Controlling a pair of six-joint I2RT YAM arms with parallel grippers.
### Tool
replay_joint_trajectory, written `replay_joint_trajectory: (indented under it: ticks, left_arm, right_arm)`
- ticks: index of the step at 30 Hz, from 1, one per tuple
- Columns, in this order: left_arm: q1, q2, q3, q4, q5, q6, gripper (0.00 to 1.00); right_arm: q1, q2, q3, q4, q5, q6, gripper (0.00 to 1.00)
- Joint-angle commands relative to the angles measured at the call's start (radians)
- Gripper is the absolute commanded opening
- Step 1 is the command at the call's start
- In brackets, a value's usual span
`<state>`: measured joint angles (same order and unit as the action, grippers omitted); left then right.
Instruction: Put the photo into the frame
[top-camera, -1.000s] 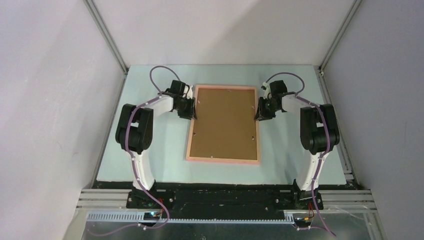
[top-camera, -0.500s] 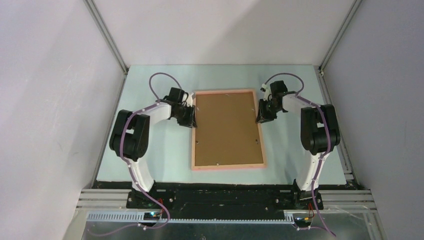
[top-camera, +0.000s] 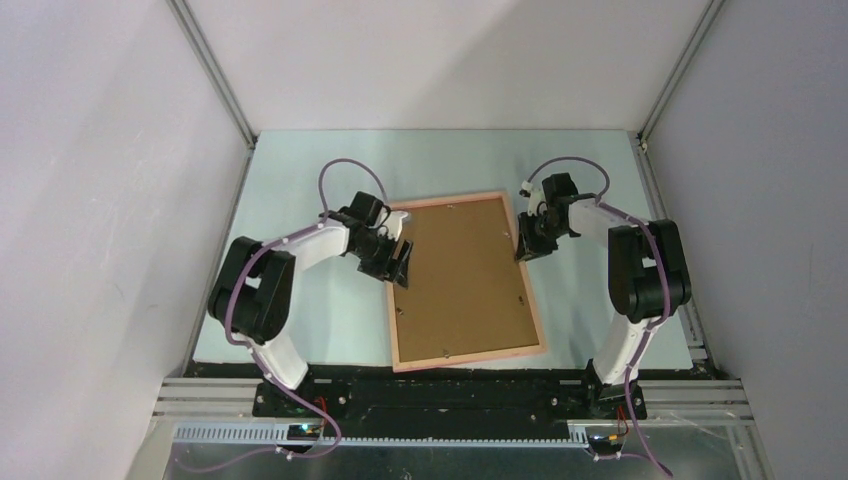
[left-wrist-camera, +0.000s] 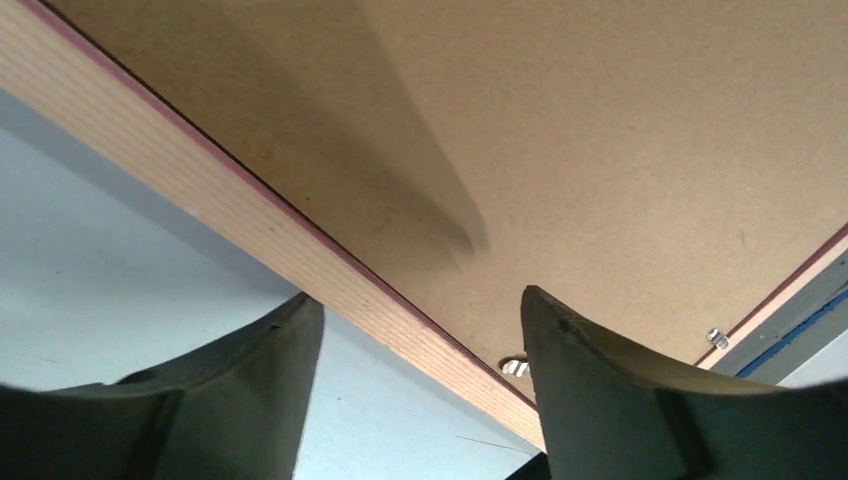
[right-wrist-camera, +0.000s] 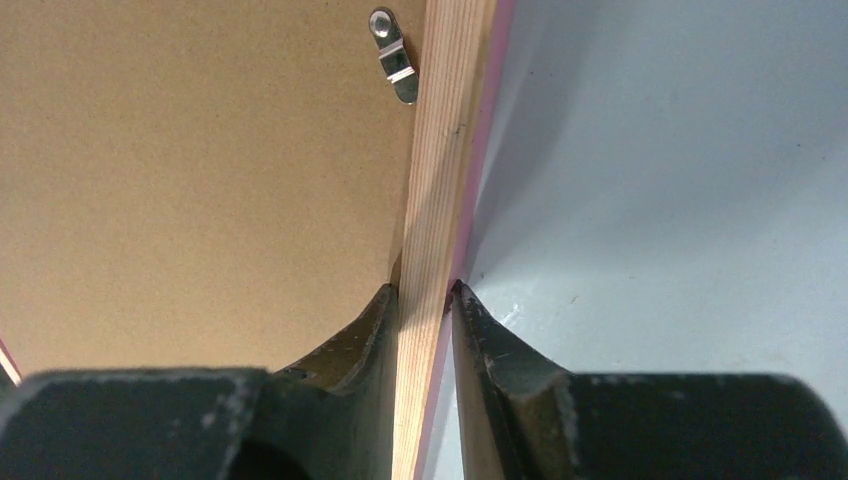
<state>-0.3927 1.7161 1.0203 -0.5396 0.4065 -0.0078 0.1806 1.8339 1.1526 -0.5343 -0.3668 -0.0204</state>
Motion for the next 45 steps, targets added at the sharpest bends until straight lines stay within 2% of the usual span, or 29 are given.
replay_joint_trajectory:
  ticks: [1,6,12,21,28,34,45]
  left_arm:
    - [-0.018,-0.091,-0.005,-0.017,0.006,0.06,0.81]
    - [-0.1,-0.195,-0.024,-0.019,-0.092,0.124,0.91]
    - [-0.243,-0.298,-0.071,-0.015,-0.185,0.206,0.97]
    - [-0.477,-0.294,-0.12,0.028,-0.274,0.248,0.99]
    - [-0.558,-0.282,-0.118,0.055,-0.267,0.284,0.99]
    - [-0.652,-0.244,-0.084,0.069,-0.317,0.311,0.99]
    - [-0.75,-0.178,-0.076,0.122,-0.393,0.316,0.97]
  right_arm:
    - [0.011,-0.041,-0.02,-0.048,-0.042,-0.02,0.3]
    - [-0.002,-0.06,-0.019,-0.042,-0.044,-0.019,0.48]
    - [-0.051,-0.078,-0.019,-0.034,-0.064,-0.018,0.58]
    - [-0.099,-0.099,-0.019,-0.036,-0.118,-0.024,0.61]
    - [-0.124,-0.147,-0.019,-0.073,-0.172,-0.065,0.61]
    - [-0.135,-0.153,-0.021,-0.095,-0.169,-0.079,0.61]
    - [-0.168,-0.151,-0.028,-0.09,-0.197,-0.076,0.6]
